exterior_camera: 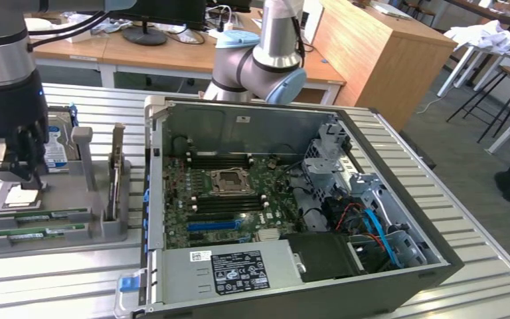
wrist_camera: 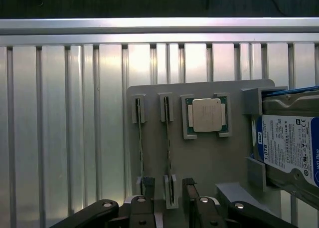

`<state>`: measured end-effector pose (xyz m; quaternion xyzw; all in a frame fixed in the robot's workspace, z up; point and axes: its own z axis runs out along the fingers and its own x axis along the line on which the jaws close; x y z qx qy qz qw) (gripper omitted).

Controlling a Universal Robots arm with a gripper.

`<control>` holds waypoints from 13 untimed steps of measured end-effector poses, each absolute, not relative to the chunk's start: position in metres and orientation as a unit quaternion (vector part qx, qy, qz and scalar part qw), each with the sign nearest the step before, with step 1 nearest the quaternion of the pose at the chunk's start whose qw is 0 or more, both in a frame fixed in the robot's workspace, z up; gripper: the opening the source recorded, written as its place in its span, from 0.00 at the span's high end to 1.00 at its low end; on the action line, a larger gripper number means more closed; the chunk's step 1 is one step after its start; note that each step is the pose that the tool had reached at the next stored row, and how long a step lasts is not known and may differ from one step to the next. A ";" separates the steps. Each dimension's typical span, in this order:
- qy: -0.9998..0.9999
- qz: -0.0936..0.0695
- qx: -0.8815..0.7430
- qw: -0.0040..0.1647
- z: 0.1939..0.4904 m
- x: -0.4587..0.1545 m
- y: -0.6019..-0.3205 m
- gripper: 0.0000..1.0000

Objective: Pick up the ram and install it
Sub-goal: 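Pick up the ram and move it above insertion slot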

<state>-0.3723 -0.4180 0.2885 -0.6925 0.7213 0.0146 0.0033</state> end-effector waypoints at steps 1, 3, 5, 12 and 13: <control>0.721 0.015 -0.693 0.003 0.289 -0.372 -0.419 0.64; 0.721 0.015 -0.693 0.003 0.288 -0.372 -0.422 0.64; 0.721 0.015 -0.693 0.003 0.288 -0.372 -0.424 0.64; 0.721 0.015 -0.693 0.003 0.289 -0.372 -0.430 0.64; 0.721 0.015 -0.693 0.003 0.288 -0.372 -0.430 0.64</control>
